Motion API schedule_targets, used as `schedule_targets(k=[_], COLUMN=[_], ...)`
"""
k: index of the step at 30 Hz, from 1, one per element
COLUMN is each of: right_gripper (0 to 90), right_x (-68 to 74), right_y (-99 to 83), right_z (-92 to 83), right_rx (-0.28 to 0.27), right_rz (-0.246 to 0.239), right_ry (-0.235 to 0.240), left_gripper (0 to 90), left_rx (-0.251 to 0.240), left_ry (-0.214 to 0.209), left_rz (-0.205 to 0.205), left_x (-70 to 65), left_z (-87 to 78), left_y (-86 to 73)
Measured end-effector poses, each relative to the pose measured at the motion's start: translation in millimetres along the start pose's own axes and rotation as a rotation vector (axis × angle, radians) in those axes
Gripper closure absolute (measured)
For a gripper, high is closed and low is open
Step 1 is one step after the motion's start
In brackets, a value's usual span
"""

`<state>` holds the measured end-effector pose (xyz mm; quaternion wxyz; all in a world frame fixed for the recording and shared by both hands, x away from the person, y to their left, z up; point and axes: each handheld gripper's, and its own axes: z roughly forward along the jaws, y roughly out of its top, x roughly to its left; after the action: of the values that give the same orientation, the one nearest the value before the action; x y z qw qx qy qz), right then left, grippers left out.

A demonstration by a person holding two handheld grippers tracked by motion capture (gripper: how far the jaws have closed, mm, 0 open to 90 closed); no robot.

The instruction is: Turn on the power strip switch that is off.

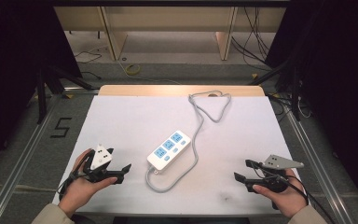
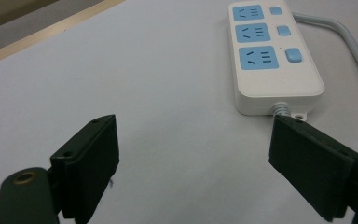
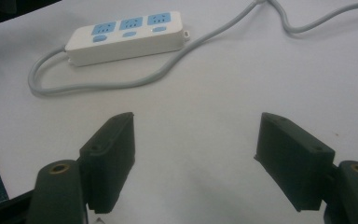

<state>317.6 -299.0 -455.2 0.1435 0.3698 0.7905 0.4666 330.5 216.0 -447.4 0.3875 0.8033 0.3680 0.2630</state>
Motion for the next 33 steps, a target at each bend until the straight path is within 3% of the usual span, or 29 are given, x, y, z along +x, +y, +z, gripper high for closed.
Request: schedule_targets(k=[4, 9, 10, 11, 15, 18, 23, 33], right_gripper=[28.5, 28.6, 28.6, 28.6, 28.6, 28.7, 28.6, 28.6], right_x=[-0.1, 0.0, 0.0, 0.1, 0.4, 0.1, 0.7, 0.6], right_y=[0.0, -0.2, -0.2, -0.1, 0.0, -0.2, -0.1, 0.0], right_z=[-0.2, -0.4, -0.3, -0.1, -0.1, -0.2, -0.2, 0.1], right_rx=[0.0, 0.006, 0.004, 0.003, 0.004, 0.006, 0.007, 0.006], right_rz=[-0.002, 0.001, 0.001, 0.001, 0.001, 0.002, 0.002, 0.0], right_ry=[-0.002, -0.008, -0.009, -0.007, -0.007, -0.008, -0.007, -0.007], left_gripper=[17.6, 30.3, 38.0, 52.1, 72.8, 86.5, 89.4, 89.7], left_rx=[0.011, 0.028, 0.029, 0.028, 0.033, 0.036, 0.05, 0.064], left_ry=[0.013, 0.05, 0.06, 0.069, 0.091, 0.101, 0.108, 0.1], left_rz=[0.0, -0.016, -0.017, -0.014, -0.015, -0.044, -0.08, -0.088], left_x=[0.2, 3.0, 3.8, 5.0, 6.9, 10.5, 12.3, 11.8], left_z=[0.2, -2.7, -3.5, -4.9, -10.0, -14.1, -15.1, -14.8], left_y=[-0.2, 0.9, 1.6, 2.6, 4.8, 5.7, 5.9, 12.1])
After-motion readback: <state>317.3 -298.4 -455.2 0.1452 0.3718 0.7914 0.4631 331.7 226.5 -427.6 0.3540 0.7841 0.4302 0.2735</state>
